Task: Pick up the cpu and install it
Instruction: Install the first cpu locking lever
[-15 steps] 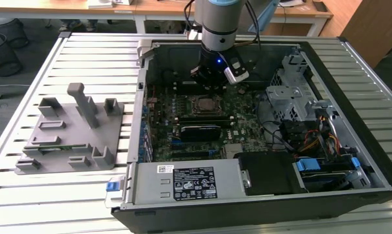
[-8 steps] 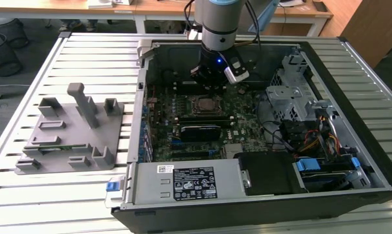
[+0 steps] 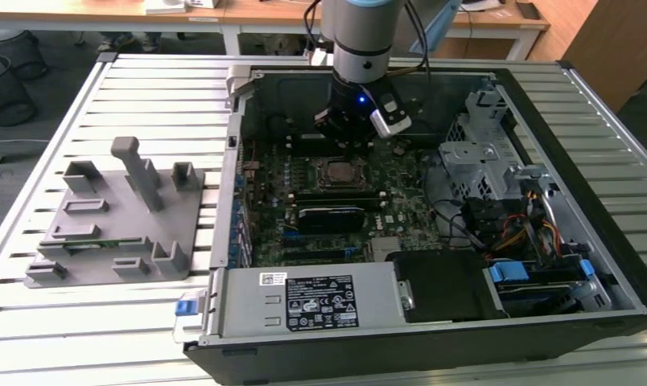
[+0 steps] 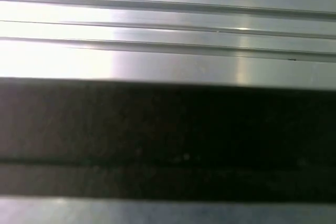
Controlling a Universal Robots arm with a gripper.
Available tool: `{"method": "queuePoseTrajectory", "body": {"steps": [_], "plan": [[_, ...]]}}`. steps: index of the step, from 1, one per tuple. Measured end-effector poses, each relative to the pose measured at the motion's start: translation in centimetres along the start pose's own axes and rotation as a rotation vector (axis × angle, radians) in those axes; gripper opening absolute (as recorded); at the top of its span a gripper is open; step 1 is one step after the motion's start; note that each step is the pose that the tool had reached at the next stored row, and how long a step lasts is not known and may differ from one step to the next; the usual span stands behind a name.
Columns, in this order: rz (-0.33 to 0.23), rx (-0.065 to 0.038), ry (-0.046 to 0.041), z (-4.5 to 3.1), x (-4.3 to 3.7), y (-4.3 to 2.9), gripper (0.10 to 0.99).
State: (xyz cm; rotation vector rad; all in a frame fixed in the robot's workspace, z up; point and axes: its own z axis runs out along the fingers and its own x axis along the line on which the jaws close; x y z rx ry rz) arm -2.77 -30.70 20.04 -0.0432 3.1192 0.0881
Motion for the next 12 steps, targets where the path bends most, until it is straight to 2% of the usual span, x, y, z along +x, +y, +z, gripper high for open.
{"method": "queuePoseTrajectory", "body": {"steps": [4, 7, 9, 12], "plan": [[-0.001, 0.027, 0.0007, 0.10, -0.01, 0.00, 0.106], [-0.001, 0.041, 0.0013, 0.22, -0.04, 0.00, 0.106], [-0.001, 0.048, 0.0018, 0.29, -0.07, 0.00, 0.106], [-0.001, 0.051, 0.0019, 0.37, -0.12, 0.02, 0.106]]}}
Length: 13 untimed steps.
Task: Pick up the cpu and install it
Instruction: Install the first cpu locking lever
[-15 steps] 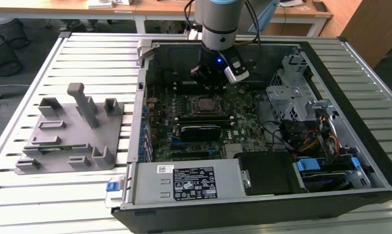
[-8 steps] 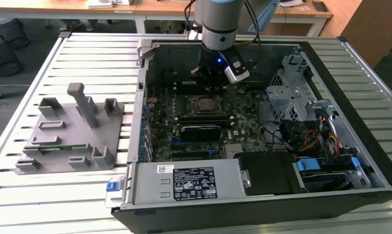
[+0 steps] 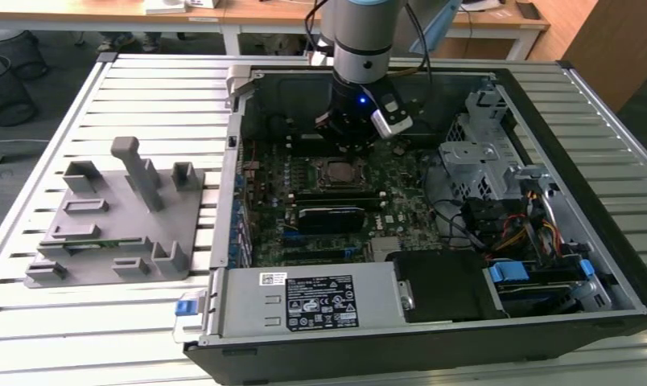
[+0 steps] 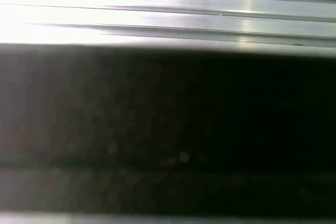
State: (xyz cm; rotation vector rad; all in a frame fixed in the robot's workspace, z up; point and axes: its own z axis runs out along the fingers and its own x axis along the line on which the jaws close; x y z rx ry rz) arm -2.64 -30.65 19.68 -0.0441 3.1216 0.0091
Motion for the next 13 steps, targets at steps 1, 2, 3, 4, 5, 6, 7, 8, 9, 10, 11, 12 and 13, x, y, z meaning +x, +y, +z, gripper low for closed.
{"method": "queuePoseTrajectory", "body": {"steps": [1, 2, 3, 4, 5, 6, 7, 8, 9, 10, 11, 12, 13], "plan": [[0.000, 0.000, -0.0001, 0.02, -0.01, 0.00, 0.106], [0.000, 0.000, -0.0001, 0.04, -0.03, 0.01, 0.106], [0.000, -0.002, -0.0001, 0.05, -0.04, 0.01, 0.106], [0.000, -0.005, -0.0005, 0.07, -0.05, 0.01, 0.106], [0.000, -0.009, -0.0006, 0.07, -0.06, 0.01, 0.106], [0.000, -0.012, -0.0005, 0.08, -0.06, 0.01, 0.106], [0.000, -0.015, -0.0006, 0.09, -0.07, 0.01, 0.106], [0.000, -0.018, -0.0007, 0.10, -0.08, 0.02, 0.106], [0.000, -0.022, -0.0009, 0.12, -0.08, 0.02, 0.106], [0.000, -0.026, -0.0011, 0.13, -0.10, 0.02, 0.106], [0.000, -0.029, -0.0014, 0.14, -0.10, 0.02, 0.106], [0.000, -0.033, -0.0015, 0.14, -0.11, 0.02, 0.106], [0.001, -0.036, -0.0016, 0.13, -0.11, 0.02, 0.106]]}}
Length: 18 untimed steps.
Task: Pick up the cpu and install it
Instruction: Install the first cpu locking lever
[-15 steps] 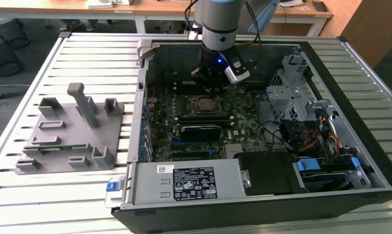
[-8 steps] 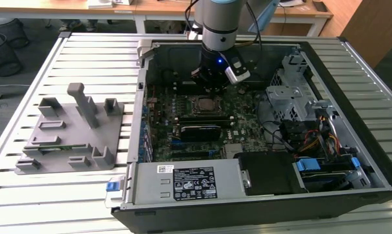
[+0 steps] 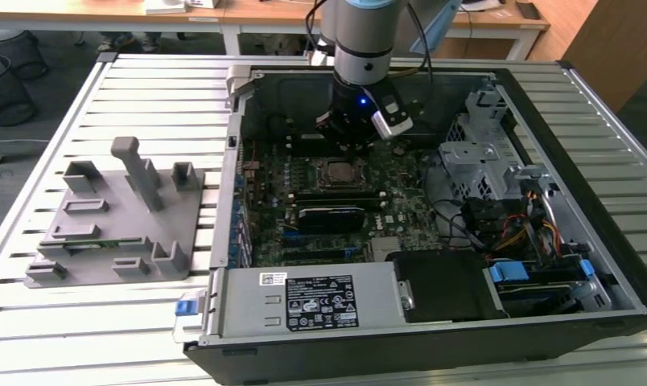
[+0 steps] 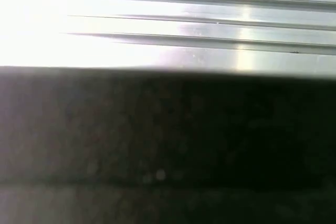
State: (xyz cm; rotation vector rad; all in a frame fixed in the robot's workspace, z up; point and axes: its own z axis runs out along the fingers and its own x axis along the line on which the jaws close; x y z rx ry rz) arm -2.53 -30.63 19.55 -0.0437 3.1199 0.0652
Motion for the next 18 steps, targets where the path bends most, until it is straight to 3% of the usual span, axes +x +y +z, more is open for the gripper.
{"method": "queuePoseTrajectory", "body": {"steps": [7, 18], "plan": [[0.000, -0.019, -0.0006, 0.01, 0.00, 0.00, 0.106], [0.000, -0.020, -0.0003, -0.90, -0.02, 0.04, 0.106]]}}
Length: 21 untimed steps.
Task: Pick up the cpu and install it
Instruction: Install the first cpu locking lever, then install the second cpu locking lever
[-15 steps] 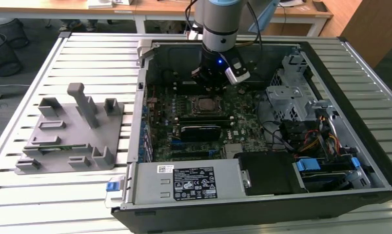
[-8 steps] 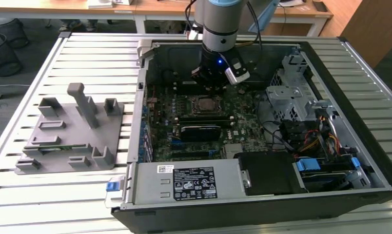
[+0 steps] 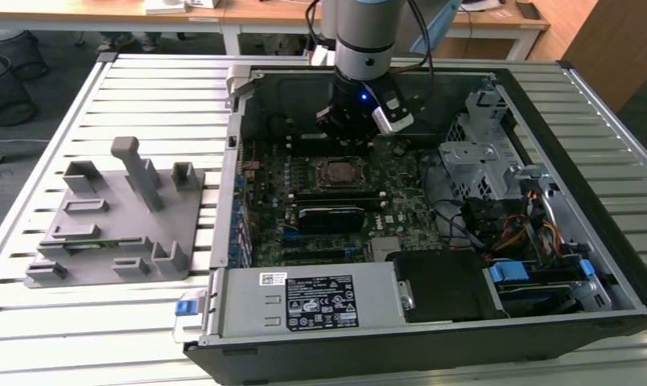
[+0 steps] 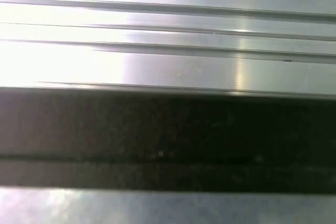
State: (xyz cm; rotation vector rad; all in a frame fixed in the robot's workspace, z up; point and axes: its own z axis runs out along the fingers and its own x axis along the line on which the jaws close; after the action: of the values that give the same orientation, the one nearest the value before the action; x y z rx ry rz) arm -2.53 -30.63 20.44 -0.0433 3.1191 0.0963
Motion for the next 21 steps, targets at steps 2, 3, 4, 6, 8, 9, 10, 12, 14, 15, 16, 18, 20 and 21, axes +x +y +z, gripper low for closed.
{"method": "queuePoseTrajectory", "body": {"steps": [2, 3, 4, 6, 8, 9, 10, 12, 14, 15, 16, 18, 20, 21], "plan": [[0.000, 0.000, 0.0000, 0.00, -0.01, -0.09, 0.106], [0.000, 0.000, 0.0001, -0.01, 0.00, -0.19, 0.106], [0.000, 0.000, 0.0000, -0.01, 0.00, -0.24, 0.106], [0.000, 0.000, 0.0000, -0.01, 0.00, -0.30, 0.106], [0.000, 0.000, 0.0001, -0.02, 0.00, -0.35, 0.106], [0.000, 0.000, 0.0001, -0.02, 0.00, -0.38, 0.106], [0.000, 0.000, 0.0001, -0.02, 0.00, -0.42, 0.106], [0.000, 0.000, 0.0001, -0.03, 0.00, -0.50, 0.106], [0.000, 0.000, 0.0000, -0.03, 0.00, -0.55, 0.106], [0.000, 0.000, 0.0000, -0.03, 0.00, -0.57, 0.106], [0.000, 0.000, 0.0000, -0.03, 0.00, -0.61, 0.106], [0.000, 0.000, 0.0000, -0.03, -0.01, -0.65, 0.106], [0.000, 0.000, 0.0001, -0.04, 0.00, -0.69, 0.106], [0.000, 0.000, 0.0001, -0.04, 0.00, -0.73, 0.106]]}}
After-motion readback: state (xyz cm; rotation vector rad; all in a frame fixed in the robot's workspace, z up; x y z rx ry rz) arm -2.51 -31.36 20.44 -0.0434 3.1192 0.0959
